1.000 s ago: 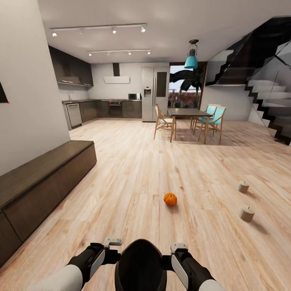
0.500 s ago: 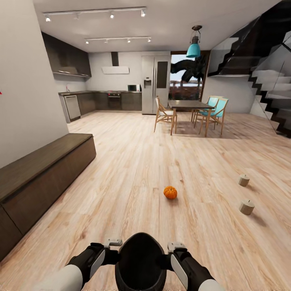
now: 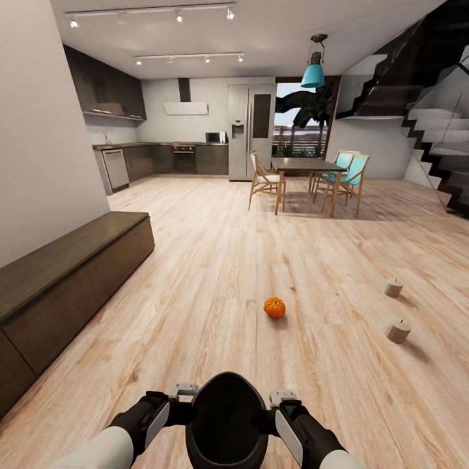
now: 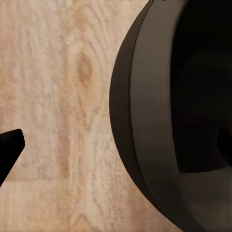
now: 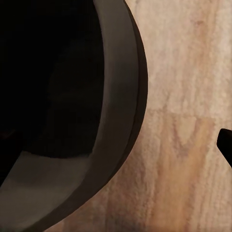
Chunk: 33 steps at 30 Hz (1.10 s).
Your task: Place each of the two pumpkins and all three candles from the living room inside a cabinet in the living room (use any cabinet), then make sure every cabinet is closed, and position the cauldron so it is next to a table in the living room.
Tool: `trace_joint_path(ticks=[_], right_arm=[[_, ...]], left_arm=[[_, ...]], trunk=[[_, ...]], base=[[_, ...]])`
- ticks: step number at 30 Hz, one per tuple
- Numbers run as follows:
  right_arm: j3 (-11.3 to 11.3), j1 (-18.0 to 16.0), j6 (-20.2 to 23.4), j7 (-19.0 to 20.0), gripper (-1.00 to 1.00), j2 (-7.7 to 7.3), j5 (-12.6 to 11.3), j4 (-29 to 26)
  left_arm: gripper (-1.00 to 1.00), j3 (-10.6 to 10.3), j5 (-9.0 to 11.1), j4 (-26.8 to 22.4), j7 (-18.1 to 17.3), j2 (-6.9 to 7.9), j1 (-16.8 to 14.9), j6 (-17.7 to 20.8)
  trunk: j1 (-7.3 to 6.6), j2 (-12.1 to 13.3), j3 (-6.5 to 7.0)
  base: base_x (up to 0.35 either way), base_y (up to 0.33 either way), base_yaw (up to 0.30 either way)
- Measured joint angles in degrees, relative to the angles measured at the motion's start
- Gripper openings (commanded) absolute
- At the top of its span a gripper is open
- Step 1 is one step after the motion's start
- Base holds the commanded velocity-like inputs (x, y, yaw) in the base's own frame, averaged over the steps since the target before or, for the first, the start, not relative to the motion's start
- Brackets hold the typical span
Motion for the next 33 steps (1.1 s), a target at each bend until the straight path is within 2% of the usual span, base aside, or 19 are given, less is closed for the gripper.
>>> trace_joint_path(ticks=[5, 13, 33], right_arm=[[0.02, 0.0, -0.02, 0.71, 1.0, 0.0, 0.0, 0.0], [0.12, 0.0, -0.02, 3.55, 1.0, 0.0, -0.17, 0.07], [0.3, -0.14, -0.03, 3.73, 1.0, 0.0, -0.23, -1.64]], left_arm=[[1.0, -0.02, -0.01, 0.0, -0.48, 0.0, 0.0, -0.08], [1.0, -0.03, -0.06, 0.0, -4.39, 0.0, 0.0, -0.15], [1.0, -0.03, -0.02, -0.33, -5.06, 0.0, 0.0, -1.35]], trunk=[[0.0, 0.0, 0.0], [0.0, 0.0, 0.0], [0.0, 0.0, 0.0]], base=[[0.0, 0.0, 0.0], [0.0, 0.0, 0.0], [0.0, 0.0, 0.0]])
